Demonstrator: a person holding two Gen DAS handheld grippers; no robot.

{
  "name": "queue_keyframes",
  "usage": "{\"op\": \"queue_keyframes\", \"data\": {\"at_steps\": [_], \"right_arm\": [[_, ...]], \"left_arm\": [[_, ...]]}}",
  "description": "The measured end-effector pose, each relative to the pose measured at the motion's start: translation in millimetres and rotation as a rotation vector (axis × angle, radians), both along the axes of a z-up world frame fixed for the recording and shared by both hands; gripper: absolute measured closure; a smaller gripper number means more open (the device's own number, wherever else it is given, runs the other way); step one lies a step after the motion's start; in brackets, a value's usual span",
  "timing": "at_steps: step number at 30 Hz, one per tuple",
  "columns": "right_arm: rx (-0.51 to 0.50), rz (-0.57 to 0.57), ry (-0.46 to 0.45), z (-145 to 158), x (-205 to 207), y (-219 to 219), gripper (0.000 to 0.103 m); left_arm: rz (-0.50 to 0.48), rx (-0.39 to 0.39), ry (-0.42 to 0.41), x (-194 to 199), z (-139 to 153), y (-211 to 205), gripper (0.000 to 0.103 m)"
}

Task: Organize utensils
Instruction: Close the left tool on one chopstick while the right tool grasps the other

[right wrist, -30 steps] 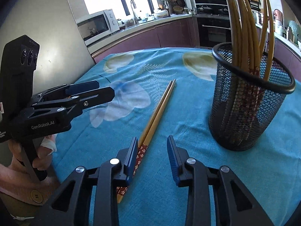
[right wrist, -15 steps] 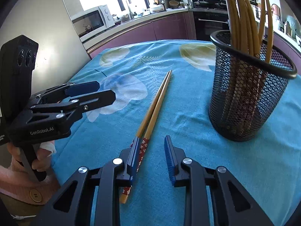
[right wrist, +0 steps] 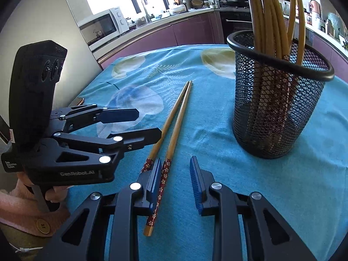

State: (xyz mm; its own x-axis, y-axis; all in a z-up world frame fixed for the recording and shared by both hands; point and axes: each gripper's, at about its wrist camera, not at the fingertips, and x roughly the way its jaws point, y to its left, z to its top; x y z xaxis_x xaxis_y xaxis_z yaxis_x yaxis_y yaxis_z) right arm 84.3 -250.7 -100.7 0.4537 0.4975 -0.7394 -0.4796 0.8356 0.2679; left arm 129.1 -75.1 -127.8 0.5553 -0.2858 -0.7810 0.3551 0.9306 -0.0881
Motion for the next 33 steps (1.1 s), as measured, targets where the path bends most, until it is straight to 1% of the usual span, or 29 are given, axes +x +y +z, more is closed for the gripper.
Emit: {"op": "queue_keyframes", "data": {"at_steps": [6,9,17,24,29,31,32,33], "right_arm": [[-0.004,0.006,0.0,0.8,1.6,0.8,0.078],[-0.004,0.005,-0.001,0.8,4.0,2.0,0.078],[-0.023,0.002,-0.016,1.4,16.7,11.6,0.078],[-0.04,-0.005,-0.024,1.5,31.8,22.5,0.078],[-0.061,-0.013,-0.034,1.3,37.2,28.8,0.079],[-0.071,-0.02,-0.037,1.1,38.8,29.3,0.083],[-0.07,-0.028,-0.035,1.2,39.4,28.8,0.087],[-0.061,-0.035,-0.029,0.8,40.3,26.8,0.089]], "left_arm": [[-0.014,0.019,0.007,4.5,-2.3,-5.8,0.05],[-0.023,0.034,0.006,5.7,-2.6,-7.0,0.053],[-0.044,0.043,0.011,8.6,-1.3,2.6,0.075],[-0.053,0.031,0.014,9.0,-1.7,11.1,0.086],[-0.045,0.021,0.016,11.5,-1.4,16.4,0.089],[-0.032,0.024,0.018,14.5,-1.2,18.2,0.089],[-0.02,0.028,0.019,16.3,-1.2,19.1,0.085],[-0.005,0.027,0.023,18.5,-1.3,20.4,0.082]]}}
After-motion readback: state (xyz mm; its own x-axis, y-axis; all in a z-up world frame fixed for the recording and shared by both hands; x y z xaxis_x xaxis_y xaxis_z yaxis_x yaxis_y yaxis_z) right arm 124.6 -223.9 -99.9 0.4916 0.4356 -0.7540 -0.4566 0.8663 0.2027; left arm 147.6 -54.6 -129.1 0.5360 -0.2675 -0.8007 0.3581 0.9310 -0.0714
